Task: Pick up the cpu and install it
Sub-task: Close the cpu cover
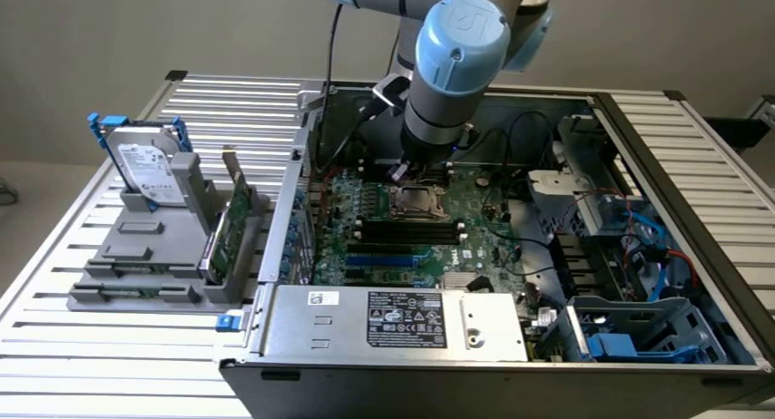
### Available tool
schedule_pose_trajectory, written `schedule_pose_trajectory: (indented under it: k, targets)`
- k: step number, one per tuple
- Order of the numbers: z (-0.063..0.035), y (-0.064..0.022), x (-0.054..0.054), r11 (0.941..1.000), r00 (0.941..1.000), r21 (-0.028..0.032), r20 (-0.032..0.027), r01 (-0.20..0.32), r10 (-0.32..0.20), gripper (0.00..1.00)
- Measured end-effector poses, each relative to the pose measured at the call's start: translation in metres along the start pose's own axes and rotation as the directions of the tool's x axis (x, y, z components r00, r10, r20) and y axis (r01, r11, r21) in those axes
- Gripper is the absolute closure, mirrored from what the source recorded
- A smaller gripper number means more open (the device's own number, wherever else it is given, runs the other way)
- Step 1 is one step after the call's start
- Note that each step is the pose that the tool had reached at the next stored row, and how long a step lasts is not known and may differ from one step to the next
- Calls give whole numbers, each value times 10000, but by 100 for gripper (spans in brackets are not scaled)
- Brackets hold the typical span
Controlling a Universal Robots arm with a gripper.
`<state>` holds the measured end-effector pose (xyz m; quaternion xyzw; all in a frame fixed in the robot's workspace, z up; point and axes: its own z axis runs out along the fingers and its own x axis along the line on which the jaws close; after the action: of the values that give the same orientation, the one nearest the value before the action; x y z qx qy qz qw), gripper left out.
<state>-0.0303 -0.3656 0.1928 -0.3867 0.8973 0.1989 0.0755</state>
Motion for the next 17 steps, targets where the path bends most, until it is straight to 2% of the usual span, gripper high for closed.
schedule_pose_trajectory:
  k: [11,17]
  targets:
    - [4,-32,-27,9999,9999,-98,17,134,-134,89]
    - [6,-36,-30,9996,9997,-139,-21,253,-254,89]
